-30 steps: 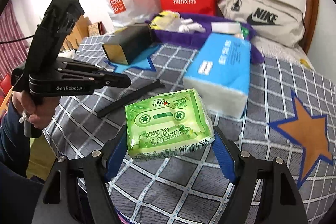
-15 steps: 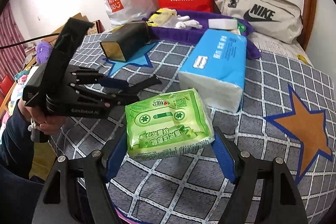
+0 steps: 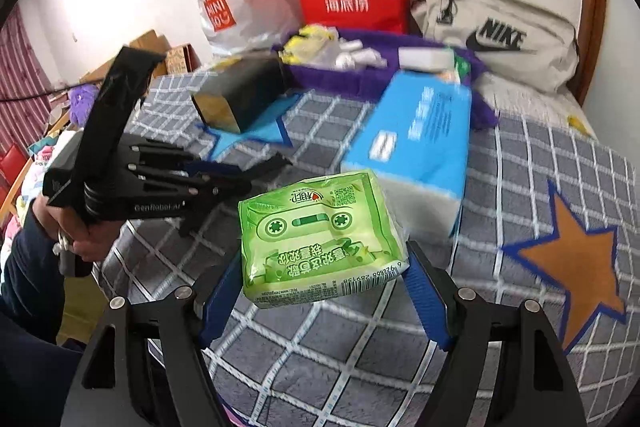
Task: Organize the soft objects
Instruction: 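Lift the black strap with the left gripper and green packet with the right, then carry the black strap and green wet-wipe packet over the purple towel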
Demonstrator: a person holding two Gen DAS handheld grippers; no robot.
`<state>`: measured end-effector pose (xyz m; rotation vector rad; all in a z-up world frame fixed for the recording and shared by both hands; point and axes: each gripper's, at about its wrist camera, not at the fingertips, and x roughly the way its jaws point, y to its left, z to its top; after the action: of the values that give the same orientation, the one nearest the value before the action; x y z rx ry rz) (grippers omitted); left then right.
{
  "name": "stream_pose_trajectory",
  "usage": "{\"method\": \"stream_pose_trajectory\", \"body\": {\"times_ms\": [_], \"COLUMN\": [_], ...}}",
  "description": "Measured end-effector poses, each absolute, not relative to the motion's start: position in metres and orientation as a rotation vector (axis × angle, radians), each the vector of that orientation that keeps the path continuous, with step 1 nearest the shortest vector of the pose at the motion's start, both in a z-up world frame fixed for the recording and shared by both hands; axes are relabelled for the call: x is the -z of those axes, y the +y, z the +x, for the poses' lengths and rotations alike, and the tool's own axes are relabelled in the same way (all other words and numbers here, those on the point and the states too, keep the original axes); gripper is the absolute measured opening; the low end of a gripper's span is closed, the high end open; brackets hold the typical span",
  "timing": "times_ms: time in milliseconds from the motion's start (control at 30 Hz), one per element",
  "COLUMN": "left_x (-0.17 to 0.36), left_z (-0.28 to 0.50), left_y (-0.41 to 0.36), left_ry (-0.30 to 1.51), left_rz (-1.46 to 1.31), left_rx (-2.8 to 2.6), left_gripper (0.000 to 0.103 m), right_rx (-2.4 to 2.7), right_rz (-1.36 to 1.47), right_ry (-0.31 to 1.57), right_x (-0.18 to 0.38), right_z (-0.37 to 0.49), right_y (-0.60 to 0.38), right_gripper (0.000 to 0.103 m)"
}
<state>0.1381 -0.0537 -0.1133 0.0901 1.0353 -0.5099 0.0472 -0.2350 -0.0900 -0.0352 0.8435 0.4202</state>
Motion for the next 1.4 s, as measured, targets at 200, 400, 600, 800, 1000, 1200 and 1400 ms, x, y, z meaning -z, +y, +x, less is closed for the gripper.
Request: {"method": "stream_pose_trajectory", "body": {"times_ms": [200, 400, 600, 800, 1000, 1200, 1400], "left_x": [0.086, 0.059, 0.038, 0.028, 0.026, 0.033, 0.042], "left_z": [0.147, 0.161, 0.182, 0.208, 0.236, 0.265, 0.294], "left_y": [-0.042, -0.032, -0.022, -0.015, -0.009, -0.006, -0.008], "left_ry": [0.987, 0.938, 0.902, 0.879, 0.870, 0.890, 0.904], "left_rz": [0.056, 0.043, 0.021, 0.012, 0.006, -0.011, -0.029], "left_rx": [0.476, 0.438, 0.403, 0.371, 0.361, 0.358, 0.370], "left_gripper": [0.020, 0.020, 0.020, 0.020, 0.020, 0.020, 0.020], "right_rx": [-0.395, -0.354, -0.332, -0.313, -0.300, -0.287, -0.270], "right_rz": [-0.043, -0.037, -0.027, -0.009, 0.002, 0.010, 0.031], "right_ry": [0.808, 0.813, 0.809, 0.805, 0.813, 0.832, 0.886], "right_x": [0.066, 0.054, 0.042, 0.033, 0.030, 0.035, 0.049], "right_z": [0.067, 0.099, 0.129, 0.161, 0.191, 0.223, 0.257], "right_y": [-0.237, -0.242, -0.243, -0.243, -0.241, -0.239, -0.239], "right_gripper": [0.076, 0.076, 0.076, 0.076, 0.076, 0.076, 0.076]}}
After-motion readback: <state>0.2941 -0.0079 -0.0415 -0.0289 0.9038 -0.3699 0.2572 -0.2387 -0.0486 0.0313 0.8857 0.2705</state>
